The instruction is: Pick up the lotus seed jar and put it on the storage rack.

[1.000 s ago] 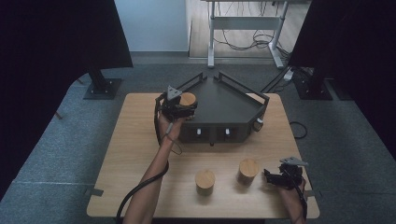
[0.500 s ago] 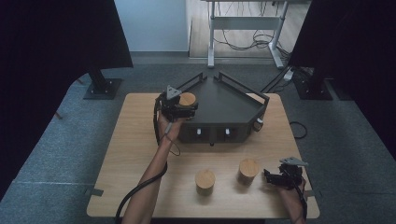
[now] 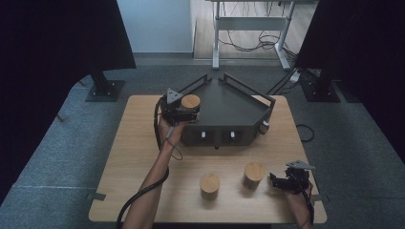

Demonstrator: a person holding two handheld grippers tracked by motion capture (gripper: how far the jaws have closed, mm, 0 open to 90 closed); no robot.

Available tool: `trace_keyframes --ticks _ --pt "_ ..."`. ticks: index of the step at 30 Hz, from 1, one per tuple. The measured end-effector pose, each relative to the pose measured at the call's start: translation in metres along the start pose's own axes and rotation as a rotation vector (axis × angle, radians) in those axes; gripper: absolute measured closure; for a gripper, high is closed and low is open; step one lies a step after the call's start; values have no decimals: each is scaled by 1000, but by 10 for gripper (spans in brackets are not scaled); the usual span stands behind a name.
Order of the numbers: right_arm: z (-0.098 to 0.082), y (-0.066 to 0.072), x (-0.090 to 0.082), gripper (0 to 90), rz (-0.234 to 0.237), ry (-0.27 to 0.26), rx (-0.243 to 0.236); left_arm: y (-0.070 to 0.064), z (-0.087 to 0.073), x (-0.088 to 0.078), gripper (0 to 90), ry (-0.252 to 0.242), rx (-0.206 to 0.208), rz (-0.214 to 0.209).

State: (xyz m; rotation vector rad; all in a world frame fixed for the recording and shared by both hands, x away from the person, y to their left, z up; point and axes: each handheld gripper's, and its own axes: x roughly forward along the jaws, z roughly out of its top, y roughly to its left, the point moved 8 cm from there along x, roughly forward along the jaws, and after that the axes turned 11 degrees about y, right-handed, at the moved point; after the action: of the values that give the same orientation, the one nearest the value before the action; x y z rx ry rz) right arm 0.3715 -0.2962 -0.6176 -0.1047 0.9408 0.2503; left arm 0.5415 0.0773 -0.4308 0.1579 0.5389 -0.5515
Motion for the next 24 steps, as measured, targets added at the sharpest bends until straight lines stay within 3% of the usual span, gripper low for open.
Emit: trace_keyframes --ticks 12,24 --pt "0 0 0 63 0 0 0 -2 -1 -13 70 -12 11 -1" --pt "1 1 1 62 -3 0 1 -6 -5 -26 71 -6 56 8"
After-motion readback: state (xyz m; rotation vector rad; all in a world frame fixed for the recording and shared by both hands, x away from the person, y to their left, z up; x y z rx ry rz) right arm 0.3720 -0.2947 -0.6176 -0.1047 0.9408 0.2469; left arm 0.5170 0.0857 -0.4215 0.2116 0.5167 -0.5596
